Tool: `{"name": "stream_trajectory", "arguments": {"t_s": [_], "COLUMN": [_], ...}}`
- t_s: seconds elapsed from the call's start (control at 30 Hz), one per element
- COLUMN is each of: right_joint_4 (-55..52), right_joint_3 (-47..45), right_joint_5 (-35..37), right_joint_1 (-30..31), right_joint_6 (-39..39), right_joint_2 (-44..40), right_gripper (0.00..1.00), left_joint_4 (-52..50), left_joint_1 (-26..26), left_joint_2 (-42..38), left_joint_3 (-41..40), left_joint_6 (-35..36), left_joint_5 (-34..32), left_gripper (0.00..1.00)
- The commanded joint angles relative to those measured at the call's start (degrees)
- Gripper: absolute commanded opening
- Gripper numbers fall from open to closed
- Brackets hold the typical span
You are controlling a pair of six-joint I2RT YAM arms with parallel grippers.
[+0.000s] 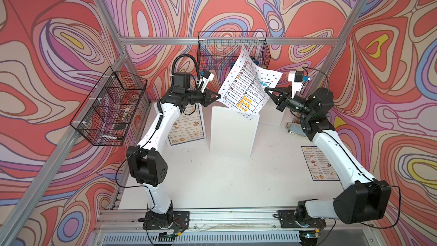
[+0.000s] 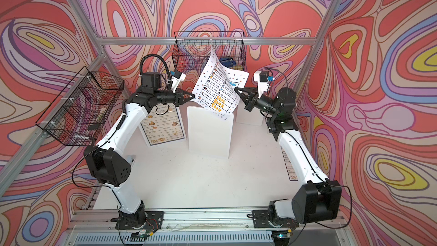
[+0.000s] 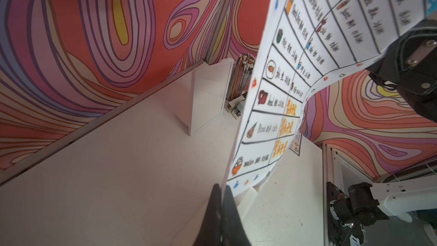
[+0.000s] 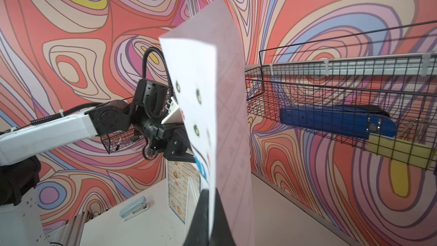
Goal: Insert the menus into the narrow rack
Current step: Insert the menu into the narrow rack.
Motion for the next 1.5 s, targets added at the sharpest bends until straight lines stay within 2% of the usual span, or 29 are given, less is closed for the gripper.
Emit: {"name": "stream_trajectory", "arguments": {"t_s": [0.0, 0.67, 0.83, 1.3, 1.47], "right_joint_4": [-2.7, -11.7, -12.6, -17.5, -17.9], "right_joint_3": [0.5, 3.6, 3.7, 5.7, 6.0], "right_joint_5": [2.5, 7.3, 8.3, 11.7, 11.6], "right_joint_1": [0.0, 0.0, 0.0, 0.0, 0.0], "right_joint_6": [-0.9, -3.2, -3.5, -5.5, -5.8], "right_joint_2": [0.2, 1.3, 1.2, 2.6, 3.1], "right_gripper": [0.00, 0.00, 0.00, 0.00, 0.00], "left_joint_4": [0.0, -5.4, -4.5, -9.3, -9.1], "left_joint_1": [-0.1, -1.6, -2.1, -5.9, -6.6], "left_joint_2": [-1.8, -2.4, -5.4, -6.9, -8.5], "left_joint_3": [-0.8, 0.9, 0.3, 2.5, 1.8], "left_joint_6": [-0.3, 0.9, -1.6, -0.6, -0.1], "left_joint_5": [-1.1, -5.3, -8.1, -21.6, -23.5], "left_gripper": [0.00, 0.00, 0.00, 0.00, 0.00]}}
